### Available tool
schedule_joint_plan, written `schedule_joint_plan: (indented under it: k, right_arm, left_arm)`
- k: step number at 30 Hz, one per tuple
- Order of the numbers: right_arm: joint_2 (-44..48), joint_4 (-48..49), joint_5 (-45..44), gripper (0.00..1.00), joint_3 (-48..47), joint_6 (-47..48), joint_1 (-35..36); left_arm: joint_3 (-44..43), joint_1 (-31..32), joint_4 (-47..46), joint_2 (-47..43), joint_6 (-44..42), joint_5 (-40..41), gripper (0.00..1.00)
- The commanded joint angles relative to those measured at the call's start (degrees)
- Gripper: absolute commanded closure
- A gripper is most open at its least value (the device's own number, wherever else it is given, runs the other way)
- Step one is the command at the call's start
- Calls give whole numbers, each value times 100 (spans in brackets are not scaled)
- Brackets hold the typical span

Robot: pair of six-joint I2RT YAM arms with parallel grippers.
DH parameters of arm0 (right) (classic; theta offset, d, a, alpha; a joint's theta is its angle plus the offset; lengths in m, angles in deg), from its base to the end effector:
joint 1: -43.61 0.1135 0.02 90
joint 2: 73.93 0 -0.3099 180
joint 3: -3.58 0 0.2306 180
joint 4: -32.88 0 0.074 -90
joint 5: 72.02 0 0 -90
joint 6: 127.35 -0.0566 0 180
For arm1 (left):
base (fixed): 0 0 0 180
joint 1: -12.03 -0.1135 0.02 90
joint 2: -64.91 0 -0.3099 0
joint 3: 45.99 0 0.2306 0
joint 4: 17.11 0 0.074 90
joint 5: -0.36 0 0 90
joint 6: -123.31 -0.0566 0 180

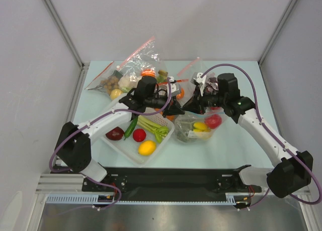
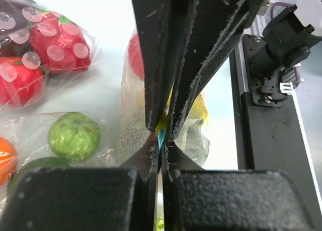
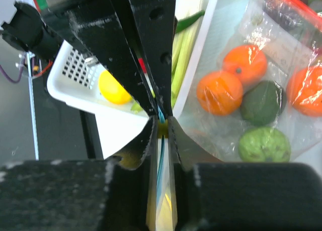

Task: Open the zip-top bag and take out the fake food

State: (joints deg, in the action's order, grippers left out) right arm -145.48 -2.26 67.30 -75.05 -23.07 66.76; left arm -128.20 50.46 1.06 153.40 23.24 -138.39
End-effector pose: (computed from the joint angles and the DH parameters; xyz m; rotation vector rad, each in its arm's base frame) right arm 0.2117 0.1372 0.3837 -1.1268 1.6630 0.9763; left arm 0.2418 -0.2461 0.3520 1.3153 1.5393 -1.1604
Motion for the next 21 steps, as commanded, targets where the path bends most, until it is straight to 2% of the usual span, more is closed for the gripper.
schedule_joint_plan:
  k: [1,2,5,10,15,21]
  right_arm:
    - [141,-95,-45,92,-8,127,22]
    - [150,-95,-71,96,0,127,22]
    - [237,-113,-395,100,27,101,5]
    - [440,-165,-862,100,53,-127,-188]
    - [677,-244,-1363,100,123,-347,-549]
    - [862,-350,-2479,100,202,-769,-1057]
  left_arm:
    - [-160,-3,-195,-218,-101,32,100]
    - [-151,-3,-221,-244,-84,102,100]
    - [-72,-12,-440,-332,74,575,99]
    - [60,-125,-722,-411,417,1227,100]
    - [253,-214,-1012,-490,751,1438,100]
    - [648,-249,-1389,-798,971,1597,100]
